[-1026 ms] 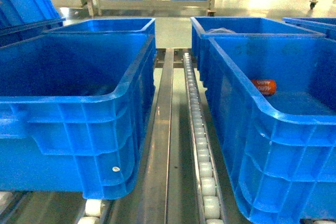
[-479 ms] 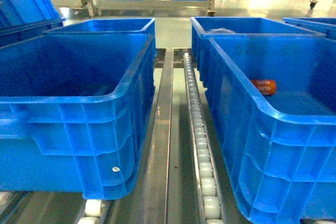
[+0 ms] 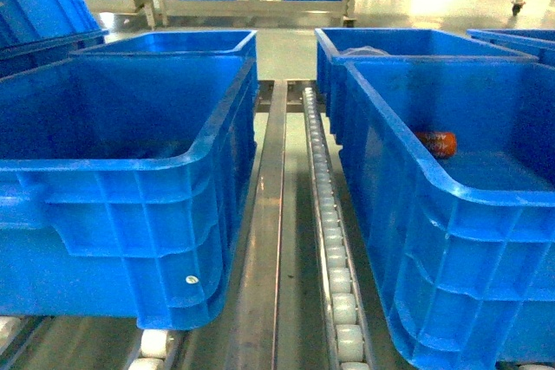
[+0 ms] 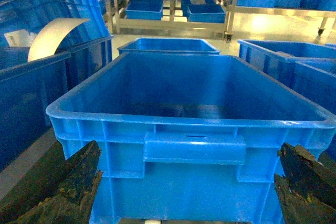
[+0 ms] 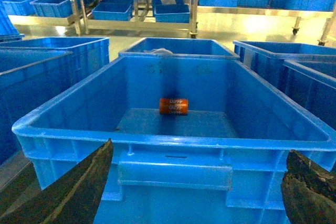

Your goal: Sort blue parts and orange caps into right shelf containers

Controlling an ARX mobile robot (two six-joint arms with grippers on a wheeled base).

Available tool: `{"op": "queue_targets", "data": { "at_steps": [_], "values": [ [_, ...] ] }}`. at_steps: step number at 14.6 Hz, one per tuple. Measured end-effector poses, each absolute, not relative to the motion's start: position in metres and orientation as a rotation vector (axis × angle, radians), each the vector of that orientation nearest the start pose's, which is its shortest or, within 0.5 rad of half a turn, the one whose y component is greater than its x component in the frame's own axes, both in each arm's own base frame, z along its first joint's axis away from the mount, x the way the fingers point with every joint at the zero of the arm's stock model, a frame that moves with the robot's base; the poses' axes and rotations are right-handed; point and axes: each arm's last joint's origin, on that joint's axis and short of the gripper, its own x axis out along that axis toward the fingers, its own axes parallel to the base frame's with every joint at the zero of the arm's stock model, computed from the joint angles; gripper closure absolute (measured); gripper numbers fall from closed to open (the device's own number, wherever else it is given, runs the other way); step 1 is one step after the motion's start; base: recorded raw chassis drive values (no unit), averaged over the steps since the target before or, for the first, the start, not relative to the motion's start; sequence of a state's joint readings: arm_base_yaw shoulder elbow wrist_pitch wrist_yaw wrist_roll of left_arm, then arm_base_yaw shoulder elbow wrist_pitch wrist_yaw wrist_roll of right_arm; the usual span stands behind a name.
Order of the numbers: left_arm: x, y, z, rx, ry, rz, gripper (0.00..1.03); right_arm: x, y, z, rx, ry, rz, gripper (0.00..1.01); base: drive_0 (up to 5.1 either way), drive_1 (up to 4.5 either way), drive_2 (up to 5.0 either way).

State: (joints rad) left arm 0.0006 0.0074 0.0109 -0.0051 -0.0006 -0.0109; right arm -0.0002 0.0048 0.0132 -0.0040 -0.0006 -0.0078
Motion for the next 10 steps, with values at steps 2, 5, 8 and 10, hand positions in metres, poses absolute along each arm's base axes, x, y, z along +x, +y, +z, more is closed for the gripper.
{"op": "queue_targets", "data": {
  "at_steps": [2, 5, 8, 10],
  "values": [
    [0.0975, 0.0001, 0.1661, -0.011, 0.002, 0.001, 0.05, 0.0972, 0.0, 0.1672, -0.008, -0.004, 0.0, 0.03, 0.0, 0.0, 0.0],
    [0.0975, 0.0001, 0.1661, -0.011, 0.002, 0.001, 0.05, 0.0972, 0.0, 0.1672, -0.008, -0.004, 0.0, 0.03, 0.0, 0.0, 0.0],
    [0.0975, 0.0001, 0.1661, -0.011, 0.002, 0.001, 0.05, 0.0972, 0.0, 0.1672, -0.008, -0.004, 0.0, 0.03, 0.0, 0.0, 0.0],
    [0.0975, 0.0001, 0.1661, -0.011, 0.002, 0.002, 0.05, 0.0972, 0.0, 0.1672, -0.008, -0.004, 0.0, 0.03, 0.0, 0.0, 0.0]
  ]
}}
